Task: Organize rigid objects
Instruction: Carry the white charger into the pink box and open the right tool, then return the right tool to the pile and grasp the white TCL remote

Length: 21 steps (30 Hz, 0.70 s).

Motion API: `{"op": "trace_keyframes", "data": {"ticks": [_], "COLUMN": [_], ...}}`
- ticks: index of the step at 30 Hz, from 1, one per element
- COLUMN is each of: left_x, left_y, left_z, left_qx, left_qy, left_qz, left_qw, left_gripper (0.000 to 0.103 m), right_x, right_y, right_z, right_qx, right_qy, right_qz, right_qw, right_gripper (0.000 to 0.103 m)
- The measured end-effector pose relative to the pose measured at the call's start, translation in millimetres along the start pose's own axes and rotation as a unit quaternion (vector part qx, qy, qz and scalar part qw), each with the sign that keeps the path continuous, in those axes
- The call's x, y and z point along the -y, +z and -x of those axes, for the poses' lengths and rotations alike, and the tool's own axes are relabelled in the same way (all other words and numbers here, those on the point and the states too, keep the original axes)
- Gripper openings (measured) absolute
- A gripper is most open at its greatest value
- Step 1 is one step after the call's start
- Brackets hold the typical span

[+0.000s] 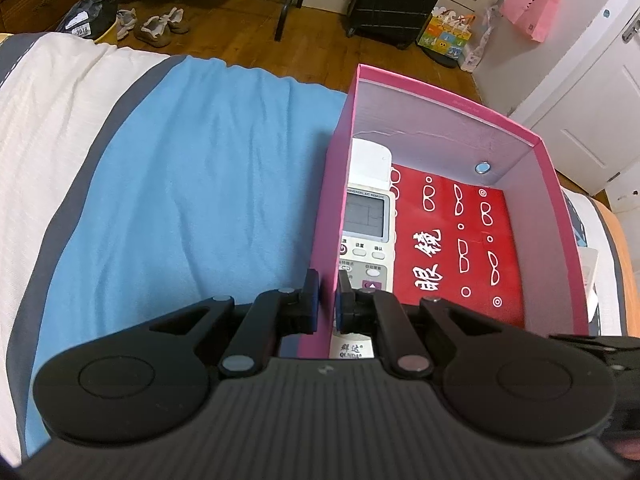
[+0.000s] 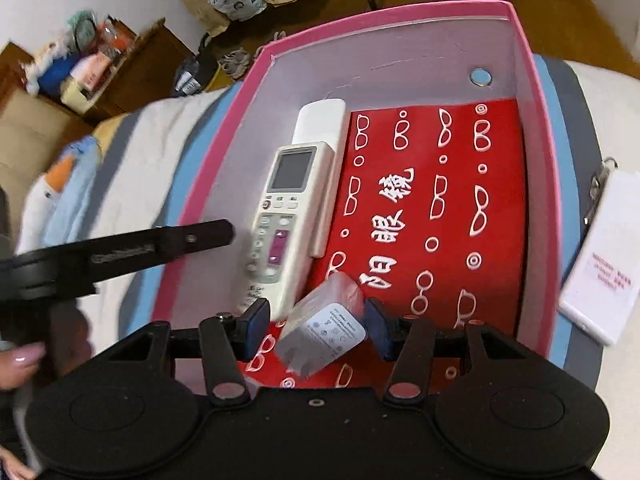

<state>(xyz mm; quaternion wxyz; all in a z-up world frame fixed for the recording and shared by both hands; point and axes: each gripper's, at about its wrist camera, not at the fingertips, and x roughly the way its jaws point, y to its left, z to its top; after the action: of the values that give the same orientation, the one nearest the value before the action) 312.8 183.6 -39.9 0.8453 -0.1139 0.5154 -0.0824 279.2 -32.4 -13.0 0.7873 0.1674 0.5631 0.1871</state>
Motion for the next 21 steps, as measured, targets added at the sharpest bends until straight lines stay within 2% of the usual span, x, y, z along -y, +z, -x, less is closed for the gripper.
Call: {"op": "trace_keyframes", "data": {"ticks": [5, 10, 16, 19, 21], "left_x": [2.4, 4.5, 4.4, 4.8, 4.4], "left_y": [-0.4, -1.3, -1.8, -2.7, -3.3], "left_z": [-1.3, -1.0, -1.1, -0.2, 0.5], "left_qx": [0.001, 0.002, 0.002, 0.003, 0.002], "left_qy": [0.005, 0.009, 0.010, 0.011, 0.011], "left_qz": [-0.003, -0.006, -0.008, -0.009, -0.009], "left_qw": [1.0000, 0.9999, 0.9999, 0.9999, 0.9999], "left_gripper": [0.007, 0.007, 0.007, 0.007, 0.007], "right_x": [-3.0, 22.5, 96.8, 123.9, 140.7], "right_y": [-10.1, -12.0, -4.5, -8.6, -15.6], "right_z": [51.9, 110.2, 125.7, 113.4, 99.0], "right_qx": [0.051, 0.126, 0.118, 0.109, 0.096], "right_qy": [0.018, -0.019, -0.023, -0.043, -0.038], "right_qz": [0.038, 0.064, -0.027, -0.062, -0.095], "right_qw": [0.998, 0.990, 0.992, 0.991, 0.990], "right_gripper": [0.058, 0.058, 0.058, 0.058, 0.058]}}
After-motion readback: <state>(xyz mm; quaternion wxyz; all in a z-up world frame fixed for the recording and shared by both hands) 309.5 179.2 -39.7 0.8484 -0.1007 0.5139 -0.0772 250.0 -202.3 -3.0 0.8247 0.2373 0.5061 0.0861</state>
